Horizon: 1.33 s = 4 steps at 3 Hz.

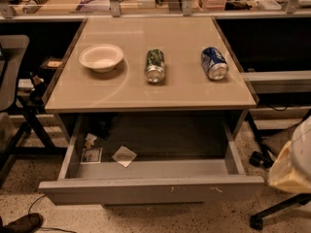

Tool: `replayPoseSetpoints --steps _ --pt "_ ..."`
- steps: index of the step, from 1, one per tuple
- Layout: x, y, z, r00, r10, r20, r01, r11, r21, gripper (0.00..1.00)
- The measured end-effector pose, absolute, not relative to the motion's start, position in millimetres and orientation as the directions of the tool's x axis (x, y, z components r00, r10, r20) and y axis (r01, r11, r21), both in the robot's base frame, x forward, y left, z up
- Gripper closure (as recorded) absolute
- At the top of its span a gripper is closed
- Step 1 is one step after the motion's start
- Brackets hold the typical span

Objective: Close top drawer

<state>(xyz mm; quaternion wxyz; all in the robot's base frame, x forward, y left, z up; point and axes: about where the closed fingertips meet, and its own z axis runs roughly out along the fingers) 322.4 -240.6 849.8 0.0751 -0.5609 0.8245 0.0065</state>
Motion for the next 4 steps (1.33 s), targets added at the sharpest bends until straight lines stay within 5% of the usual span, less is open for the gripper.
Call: replayPoseSetpoints --steps 2,4 --pt "297 -223 737 -0.407 -0.904 -0.131 -0.913 0.405 0.04 1.0" --pt "297 -217 721 -0.401 -0.903 -0.152 -0.916 0.394 0.075 1.0"
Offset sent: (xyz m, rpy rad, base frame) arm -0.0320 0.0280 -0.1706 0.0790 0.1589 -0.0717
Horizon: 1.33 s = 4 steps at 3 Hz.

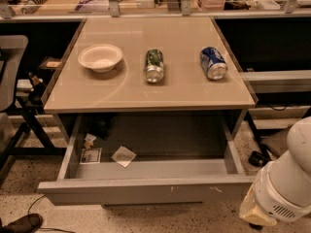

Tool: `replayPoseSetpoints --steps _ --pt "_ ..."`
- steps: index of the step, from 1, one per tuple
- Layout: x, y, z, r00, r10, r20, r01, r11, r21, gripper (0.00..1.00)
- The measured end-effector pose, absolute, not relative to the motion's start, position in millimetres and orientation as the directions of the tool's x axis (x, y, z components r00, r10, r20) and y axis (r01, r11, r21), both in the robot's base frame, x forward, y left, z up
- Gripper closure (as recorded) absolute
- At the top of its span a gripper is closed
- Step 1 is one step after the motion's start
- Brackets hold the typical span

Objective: Close top drawer

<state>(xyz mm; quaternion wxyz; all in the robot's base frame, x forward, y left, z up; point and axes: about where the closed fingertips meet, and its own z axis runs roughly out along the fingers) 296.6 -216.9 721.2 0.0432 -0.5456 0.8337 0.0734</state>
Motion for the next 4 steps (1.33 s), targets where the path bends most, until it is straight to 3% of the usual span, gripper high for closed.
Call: replayPoseSetpoints --steps 4 --pt "366 -156 670 -0.348 -0.892 -0.287 -0.929 0.37 -0.024 1.0"
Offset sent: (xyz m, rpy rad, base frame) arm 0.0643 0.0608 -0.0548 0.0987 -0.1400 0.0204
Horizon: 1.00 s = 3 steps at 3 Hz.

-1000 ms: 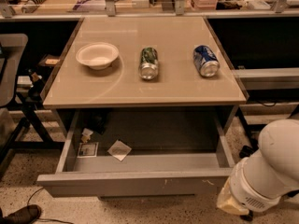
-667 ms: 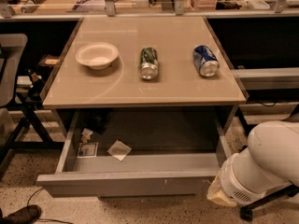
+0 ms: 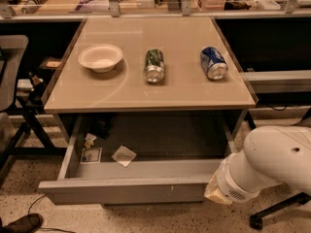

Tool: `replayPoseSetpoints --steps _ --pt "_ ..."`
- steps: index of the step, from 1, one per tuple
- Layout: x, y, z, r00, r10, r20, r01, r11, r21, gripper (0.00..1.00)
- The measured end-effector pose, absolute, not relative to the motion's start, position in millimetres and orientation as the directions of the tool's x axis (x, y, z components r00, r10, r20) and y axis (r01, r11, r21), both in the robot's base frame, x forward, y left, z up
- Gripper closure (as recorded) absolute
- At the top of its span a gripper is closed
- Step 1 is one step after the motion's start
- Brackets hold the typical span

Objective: Close top drawer

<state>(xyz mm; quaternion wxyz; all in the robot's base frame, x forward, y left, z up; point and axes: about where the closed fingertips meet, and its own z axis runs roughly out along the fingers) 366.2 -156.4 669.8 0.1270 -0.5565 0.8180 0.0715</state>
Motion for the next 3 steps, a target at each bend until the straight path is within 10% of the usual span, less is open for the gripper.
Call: replayPoseSetpoints --steps 3 --pt "379.0 -151.2 668.4 -0.338 -0.888 -0.31 -0.93 0.366 -0.033 0.37"
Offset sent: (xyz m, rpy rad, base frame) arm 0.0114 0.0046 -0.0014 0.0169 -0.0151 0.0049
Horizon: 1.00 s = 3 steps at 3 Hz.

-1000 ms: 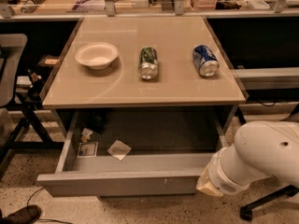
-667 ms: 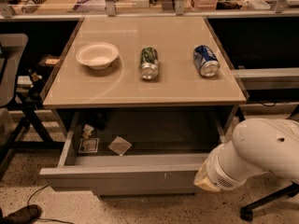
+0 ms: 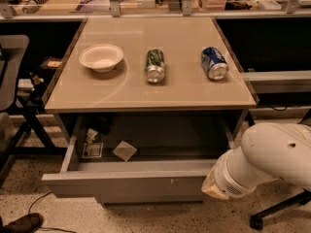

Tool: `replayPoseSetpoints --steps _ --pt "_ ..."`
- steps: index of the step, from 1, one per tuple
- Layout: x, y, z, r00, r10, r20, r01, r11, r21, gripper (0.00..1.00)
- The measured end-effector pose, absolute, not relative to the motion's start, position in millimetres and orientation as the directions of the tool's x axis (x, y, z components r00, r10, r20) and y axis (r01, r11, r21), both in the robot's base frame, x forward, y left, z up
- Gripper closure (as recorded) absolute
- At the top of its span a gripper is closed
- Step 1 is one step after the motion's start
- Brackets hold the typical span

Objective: Close top drawer

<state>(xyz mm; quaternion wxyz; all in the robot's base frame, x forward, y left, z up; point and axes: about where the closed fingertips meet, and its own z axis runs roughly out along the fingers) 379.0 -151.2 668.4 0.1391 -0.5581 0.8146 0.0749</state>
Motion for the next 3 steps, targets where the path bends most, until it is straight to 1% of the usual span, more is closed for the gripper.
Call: replayPoseSetpoints --steps 1,2,3 --pt "379.0 -151.2 668.4 -0.338 -0.888 -0.31 -0.93 0.366 -0.033 0.14" --pt "379.0 -151.2 668.4 -0.338 -0.888 -0.31 -0.93 0.366 -0.033 0.0" --pt "379.0 -151.2 668.4 -0.338 -0.888 -0.31 -0.93 0.366 -0.033 0.0"
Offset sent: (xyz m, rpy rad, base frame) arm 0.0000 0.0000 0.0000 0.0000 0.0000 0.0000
